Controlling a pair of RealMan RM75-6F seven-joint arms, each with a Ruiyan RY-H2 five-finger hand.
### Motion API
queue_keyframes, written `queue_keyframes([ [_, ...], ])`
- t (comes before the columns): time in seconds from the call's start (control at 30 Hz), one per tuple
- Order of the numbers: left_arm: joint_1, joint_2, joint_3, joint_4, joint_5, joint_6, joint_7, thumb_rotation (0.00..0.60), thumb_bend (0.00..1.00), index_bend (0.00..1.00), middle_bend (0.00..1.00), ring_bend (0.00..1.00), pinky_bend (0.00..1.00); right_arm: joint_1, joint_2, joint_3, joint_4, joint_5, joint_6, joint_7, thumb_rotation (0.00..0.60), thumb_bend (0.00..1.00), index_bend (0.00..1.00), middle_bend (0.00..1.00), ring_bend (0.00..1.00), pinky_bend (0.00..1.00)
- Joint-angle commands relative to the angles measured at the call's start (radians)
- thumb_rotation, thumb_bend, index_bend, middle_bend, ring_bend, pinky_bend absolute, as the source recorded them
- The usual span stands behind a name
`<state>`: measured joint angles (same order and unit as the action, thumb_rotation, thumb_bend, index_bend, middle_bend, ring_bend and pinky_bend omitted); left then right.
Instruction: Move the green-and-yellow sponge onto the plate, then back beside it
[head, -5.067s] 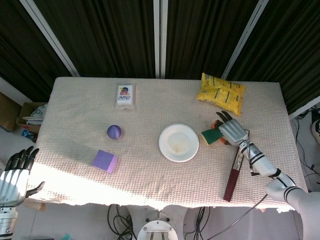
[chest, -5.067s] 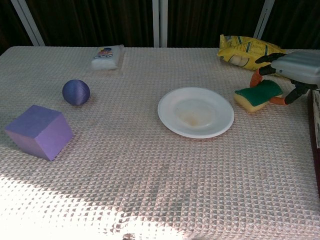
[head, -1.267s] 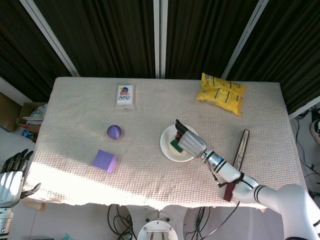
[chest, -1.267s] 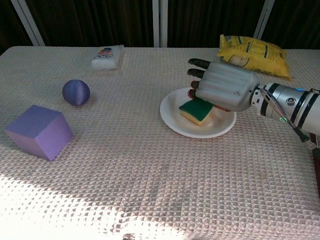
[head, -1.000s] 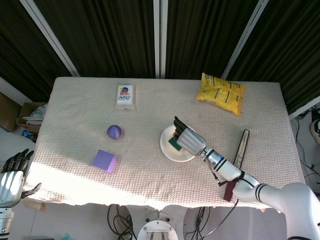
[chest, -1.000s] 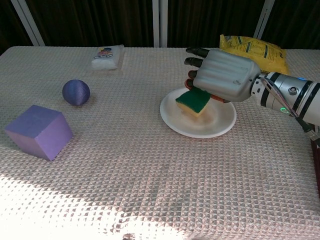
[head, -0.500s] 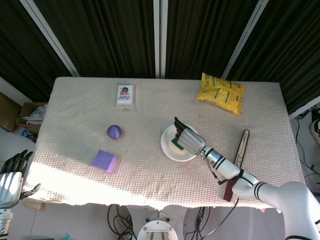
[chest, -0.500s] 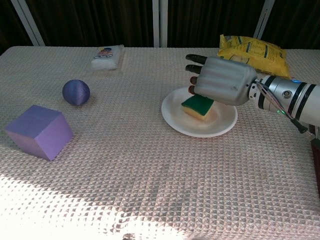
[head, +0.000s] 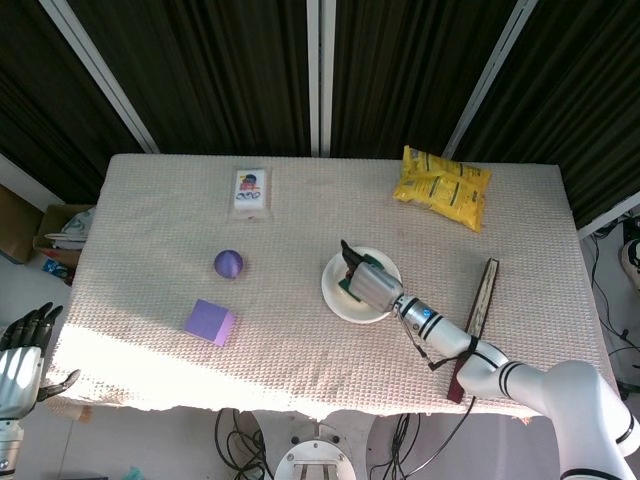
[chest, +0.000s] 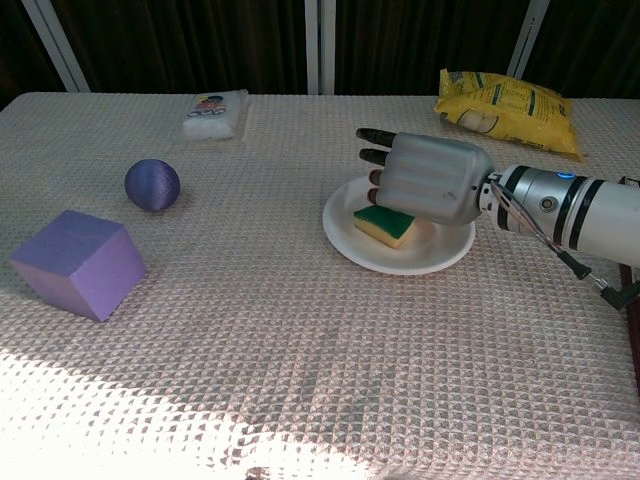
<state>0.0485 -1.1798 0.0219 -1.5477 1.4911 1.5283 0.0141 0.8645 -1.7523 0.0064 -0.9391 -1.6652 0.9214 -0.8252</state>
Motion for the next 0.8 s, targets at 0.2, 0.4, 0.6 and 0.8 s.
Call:
queue_keyframes([
  [0.2,0.002,0.000,-0.001,0.002,0.008,0.008,-0.008,0.600,0.16,0.07,0.03,0.05,0.10,-0.013,0.035,0.038,-0.054,0.014,0.073,0.020,0.600,0.40,0.51,0.38,0.14,0.00],
  [0.4,0.002,0.002,-0.001,0.003,0.014,0.011,-0.007,0.600,0.16,0.07,0.03,0.05,0.10,-0.074,0.098,0.086,-0.112,0.095,0.130,0.062,0.600,0.40,0.51,0.38,0.14,0.00],
  [0.6,-0.006,0.002,-0.004,-0.004,0.026,0.011,0.006,0.600,0.16,0.07,0.03,0.05,0.10,-0.137,0.114,0.123,-0.078,0.213,0.127,0.153,0.600,0.40,0.50,0.38,0.14,0.00],
  [0.8,-0.004,0.005,0.000,-0.019,0.032,0.016,0.021,0.600,0.16,0.07,0.03,0.05,0.10,-0.144,0.058,0.145,0.037,0.309,0.040,0.244,0.600,0.39,0.40,0.33,0.13,0.00],
])
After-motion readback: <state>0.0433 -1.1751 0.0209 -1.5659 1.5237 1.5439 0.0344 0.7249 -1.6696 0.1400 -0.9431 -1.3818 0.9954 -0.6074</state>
